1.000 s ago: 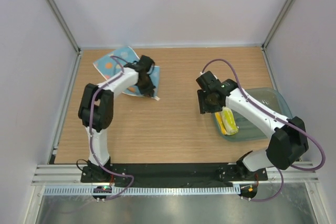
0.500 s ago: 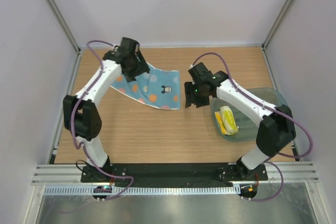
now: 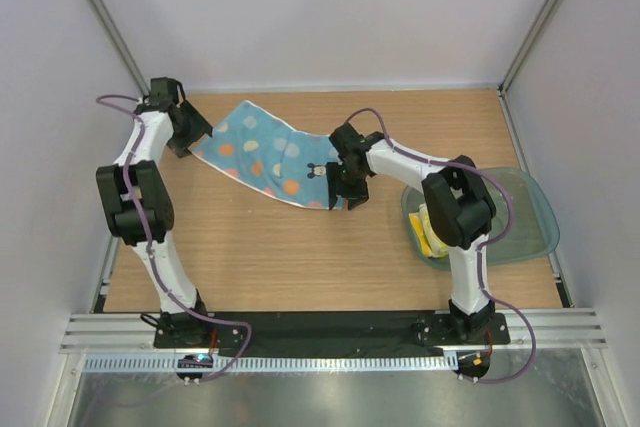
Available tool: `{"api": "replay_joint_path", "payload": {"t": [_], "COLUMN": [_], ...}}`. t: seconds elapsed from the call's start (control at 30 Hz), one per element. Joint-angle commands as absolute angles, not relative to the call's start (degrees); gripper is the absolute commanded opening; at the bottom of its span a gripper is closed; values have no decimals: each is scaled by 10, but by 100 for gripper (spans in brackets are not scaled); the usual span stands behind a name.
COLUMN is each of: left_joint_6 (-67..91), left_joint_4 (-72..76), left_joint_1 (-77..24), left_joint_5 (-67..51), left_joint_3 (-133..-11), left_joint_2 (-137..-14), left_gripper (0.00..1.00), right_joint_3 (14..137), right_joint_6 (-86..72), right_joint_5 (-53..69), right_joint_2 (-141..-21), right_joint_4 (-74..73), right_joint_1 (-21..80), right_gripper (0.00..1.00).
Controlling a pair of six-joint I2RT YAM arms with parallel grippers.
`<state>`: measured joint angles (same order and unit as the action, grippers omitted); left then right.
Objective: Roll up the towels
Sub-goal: Move the towel to the center of the board, then fold the towel
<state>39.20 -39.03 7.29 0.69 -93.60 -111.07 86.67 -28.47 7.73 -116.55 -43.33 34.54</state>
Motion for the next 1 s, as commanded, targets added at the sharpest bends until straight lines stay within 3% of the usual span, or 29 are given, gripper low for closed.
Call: {"api": "replay_joint_path", "payload": {"t": [0.0, 0.33, 0.43, 0.53, 0.63, 0.67, 0.73, 0.77, 0.97], "left_joint_6": [367, 341, 335, 336, 339, 341, 341, 341, 345], "left_joint_4": [-360, -391, -412, -428, -425, -424, -415, -415, -410], "left_joint_1": [94, 95, 94, 95, 94, 94, 94, 94, 94], "left_joint_5": [-33, 25, 19, 19, 10, 4, -13, -19, -16], "left_joint_3": [-1004, -1114, -1158, -1183, -1180, -1179, -1172, -1169, -1130], "left_joint_2": [-1176, -1309, -1351, -1381, -1386, -1385, -1382, -1381, -1326], "left_gripper": [70, 72, 66, 58, 33, 19, 11, 2, 0], "right_joint_3": [900, 910, 909, 907, 901, 897, 896, 895, 884], "right_joint_6": [-293, -274, -269, -267, -265, -266, -266, -266, -265], "right_joint_5": [84, 53, 50, 50, 52, 53, 58, 62, 60], "right_joint_2": [-1176, -1197, -1205, -1214, -1219, -1221, -1225, -1226, -1219], "right_joint_4": [-424, -443, -441, -438, -432, -430, -424, -421, -417], "right_joint_1": [347, 348, 347, 347, 345, 346, 344, 343, 333], "right_gripper": [59, 59, 57, 51, 39, 32, 26, 19, 3]}}
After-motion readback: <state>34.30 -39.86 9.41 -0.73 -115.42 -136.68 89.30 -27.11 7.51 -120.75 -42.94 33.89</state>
